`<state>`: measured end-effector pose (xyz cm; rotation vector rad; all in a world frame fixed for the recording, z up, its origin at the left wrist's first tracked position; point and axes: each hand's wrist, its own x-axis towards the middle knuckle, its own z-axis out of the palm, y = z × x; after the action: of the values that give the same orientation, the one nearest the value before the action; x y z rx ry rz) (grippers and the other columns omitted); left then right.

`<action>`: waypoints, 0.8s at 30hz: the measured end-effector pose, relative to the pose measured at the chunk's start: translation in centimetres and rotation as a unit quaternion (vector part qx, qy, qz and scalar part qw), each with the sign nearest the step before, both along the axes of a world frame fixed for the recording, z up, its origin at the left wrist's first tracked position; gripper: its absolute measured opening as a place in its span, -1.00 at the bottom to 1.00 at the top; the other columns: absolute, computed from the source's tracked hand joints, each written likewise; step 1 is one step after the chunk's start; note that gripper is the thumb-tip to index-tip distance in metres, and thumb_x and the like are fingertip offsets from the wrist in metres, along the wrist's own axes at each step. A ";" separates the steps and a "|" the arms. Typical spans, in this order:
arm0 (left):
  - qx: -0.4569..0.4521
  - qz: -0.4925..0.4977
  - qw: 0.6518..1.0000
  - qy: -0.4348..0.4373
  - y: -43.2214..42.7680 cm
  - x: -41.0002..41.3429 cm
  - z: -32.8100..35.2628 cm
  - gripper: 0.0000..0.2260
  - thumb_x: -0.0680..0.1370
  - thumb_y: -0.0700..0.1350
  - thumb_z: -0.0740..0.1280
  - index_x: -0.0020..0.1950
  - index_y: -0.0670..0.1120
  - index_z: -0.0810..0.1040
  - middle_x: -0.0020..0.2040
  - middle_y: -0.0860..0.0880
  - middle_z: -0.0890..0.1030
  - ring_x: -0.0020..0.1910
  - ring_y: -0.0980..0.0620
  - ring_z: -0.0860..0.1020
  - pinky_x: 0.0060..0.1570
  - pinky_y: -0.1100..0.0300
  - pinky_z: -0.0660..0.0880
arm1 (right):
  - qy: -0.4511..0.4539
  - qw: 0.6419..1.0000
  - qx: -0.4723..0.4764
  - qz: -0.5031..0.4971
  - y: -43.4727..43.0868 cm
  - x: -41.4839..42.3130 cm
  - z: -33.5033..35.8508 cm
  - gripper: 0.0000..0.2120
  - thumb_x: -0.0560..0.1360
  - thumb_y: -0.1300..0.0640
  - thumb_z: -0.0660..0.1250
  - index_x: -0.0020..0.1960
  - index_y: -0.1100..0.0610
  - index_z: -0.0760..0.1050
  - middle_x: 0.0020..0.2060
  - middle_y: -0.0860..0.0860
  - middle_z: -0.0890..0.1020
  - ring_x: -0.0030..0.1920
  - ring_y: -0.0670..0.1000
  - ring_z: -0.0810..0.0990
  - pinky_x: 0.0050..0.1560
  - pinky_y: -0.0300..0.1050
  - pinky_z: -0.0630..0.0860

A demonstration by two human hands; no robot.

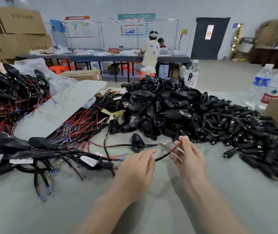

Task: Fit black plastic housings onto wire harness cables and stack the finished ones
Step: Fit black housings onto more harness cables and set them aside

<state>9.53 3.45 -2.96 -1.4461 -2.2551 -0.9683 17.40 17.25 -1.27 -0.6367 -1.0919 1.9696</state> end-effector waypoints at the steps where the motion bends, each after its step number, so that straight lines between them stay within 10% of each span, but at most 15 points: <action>1: 0.005 -0.012 0.999 -0.044 0.5 0.1 0.0 -0.75 0.67 -0.04 0.20 0.32 0.01 0.52 -0.06 0.15 0.61 -0.07 0.08 0.57 0.00 0.07 0.50 | -0.006 1.000 0.017 0.011 -0.1 -0.2 -0.2 -0.80 0.61 -0.01 0.30 -0.05 0.07 0.63 -0.28 -0.06 0.69 -0.28 -0.11 0.65 -0.31 -0.26 0.58; 11: 0.031 -0.037 0.975 -0.216 6.1 0.4 -1.7 -0.90 0.66 0.08 0.19 0.04 0.14 0.47 -0.36 0.18 0.49 -0.35 0.12 0.44 -0.18 0.01 0.49 | -0.179 0.952 0.240 -0.067 4.5 1.4 -0.6 -0.82 0.65 0.03 0.24 0.08 0.02 0.61 -0.04 -0.03 0.68 -0.10 -0.19 0.61 -0.05 -0.36 0.52; 14: 0.040 -0.012 0.971 -0.235 7.4 0.5 -2.2 -0.91 0.63 0.08 0.23 -0.06 0.15 0.44 -0.38 0.16 0.49 -0.39 0.12 0.41 -0.24 0.04 0.44 | -0.496 0.702 0.473 -0.194 9.1 4.6 -2.5 -0.70 0.63 0.02 0.23 0.33 0.03 0.48 0.28 0.07 0.51 0.27 0.10 0.45 0.30 -0.01 0.35; 16: 0.034 -0.008 0.972 -0.233 7.6 0.6 -2.3 -0.91 0.62 0.08 0.24 -0.07 0.16 0.44 -0.39 0.19 0.49 -0.40 0.12 0.41 -0.26 0.06 0.44 | -0.604 0.616 0.473 -0.180 11.1 6.3 -3.7 -0.64 0.63 0.02 0.21 0.40 0.09 0.43 0.33 0.17 0.43 0.31 0.24 0.40 0.34 0.12 0.29; 21: 0.003 -0.033 0.978 -0.206 6.9 0.9 -2.2 -0.91 0.62 0.08 0.22 -0.06 0.13 0.43 -0.35 0.17 0.48 -0.37 0.10 0.42 -0.34 0.15 0.33 | -0.610 0.610 0.486 -0.138 12.2 7.0 -4.6 -0.77 0.64 0.11 0.20 0.21 0.14 0.56 0.13 0.19 0.52 0.13 0.23 0.44 0.12 0.09 0.39; 24: -0.016 -0.045 0.985 -0.167 6.2 1.5 -2.0 -0.88 0.64 0.12 0.19 -0.03 0.12 0.43 -0.34 0.17 0.46 -0.35 0.10 0.41 -0.35 0.17 0.29 | -0.509 0.704 0.486 -0.094 11.4 7.0 -3.8 -0.86 0.63 0.17 0.26 0.07 0.00 0.57 0.05 0.05 0.59 0.07 0.09 0.48 0.03 -0.04 0.36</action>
<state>10.99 9.69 -4.92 -1.5041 -2.4615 -1.2934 24.42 28.65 -5.08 -1.1488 -2.3251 0.4697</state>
